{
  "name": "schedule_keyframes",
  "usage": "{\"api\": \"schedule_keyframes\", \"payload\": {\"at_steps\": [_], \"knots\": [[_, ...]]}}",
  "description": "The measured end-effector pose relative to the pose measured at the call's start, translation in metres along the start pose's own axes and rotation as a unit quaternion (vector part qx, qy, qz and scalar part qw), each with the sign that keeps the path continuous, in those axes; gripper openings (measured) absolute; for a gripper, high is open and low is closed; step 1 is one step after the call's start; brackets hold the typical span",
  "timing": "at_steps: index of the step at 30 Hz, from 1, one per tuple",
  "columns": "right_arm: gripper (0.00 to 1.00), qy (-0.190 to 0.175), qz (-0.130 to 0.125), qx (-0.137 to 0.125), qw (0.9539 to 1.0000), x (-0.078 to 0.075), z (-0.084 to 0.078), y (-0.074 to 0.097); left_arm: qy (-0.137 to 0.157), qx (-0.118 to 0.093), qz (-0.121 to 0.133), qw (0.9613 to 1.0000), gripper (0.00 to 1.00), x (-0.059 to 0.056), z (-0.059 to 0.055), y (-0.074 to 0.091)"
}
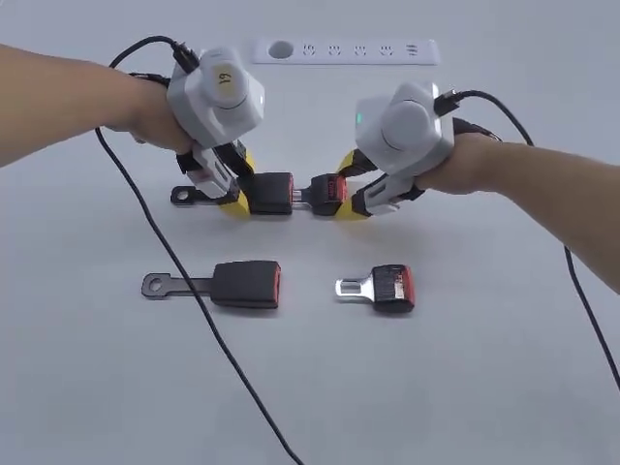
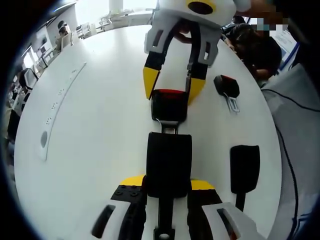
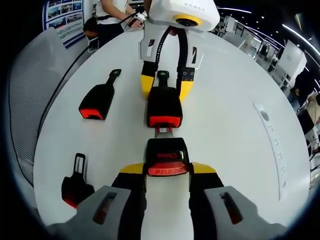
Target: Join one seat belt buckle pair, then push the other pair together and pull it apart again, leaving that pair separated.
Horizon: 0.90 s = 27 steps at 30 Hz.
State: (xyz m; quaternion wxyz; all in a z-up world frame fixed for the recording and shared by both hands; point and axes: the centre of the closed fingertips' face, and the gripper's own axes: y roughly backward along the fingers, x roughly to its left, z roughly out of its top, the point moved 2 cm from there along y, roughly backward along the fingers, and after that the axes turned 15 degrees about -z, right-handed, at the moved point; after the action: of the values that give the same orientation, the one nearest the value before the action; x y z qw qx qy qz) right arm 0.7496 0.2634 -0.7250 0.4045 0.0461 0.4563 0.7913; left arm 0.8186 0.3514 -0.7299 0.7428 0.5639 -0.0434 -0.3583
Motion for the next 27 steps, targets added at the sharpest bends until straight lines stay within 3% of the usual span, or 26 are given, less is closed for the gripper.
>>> {"api": "schedule_keyframes", "payload": {"at_steps": [7, 14, 20, 27], "knots": [[0.3, -0.019, -0.003, 0.003, 0.9998, 0.0, 0.0, -0.001, 0.005, -0.008, 0.002, 1.0, 0.31, 0.0, 0.0, 0.0], [0.29, -0.021, -0.003, 0.004, 0.9998, 0.0, 0.002, -0.003, -0.002, 0.008, -0.002, 1.0, 0.31, 0.001, -0.001, -0.001], [0.29, -0.022, -0.004, 0.006, 0.9997, 0.0, 0.004, -0.004, 0.003, -0.012, 0.004, 0.9999, 0.31, 0.0, -0.001, 0.0], [0.29, -0.022, -0.006, 0.008, 0.9997, -0.001, 0.005, -0.011, 0.0, -0.003, 0.005, 1.0, 0.31, 0.0, 0.0, 0.0]]}}
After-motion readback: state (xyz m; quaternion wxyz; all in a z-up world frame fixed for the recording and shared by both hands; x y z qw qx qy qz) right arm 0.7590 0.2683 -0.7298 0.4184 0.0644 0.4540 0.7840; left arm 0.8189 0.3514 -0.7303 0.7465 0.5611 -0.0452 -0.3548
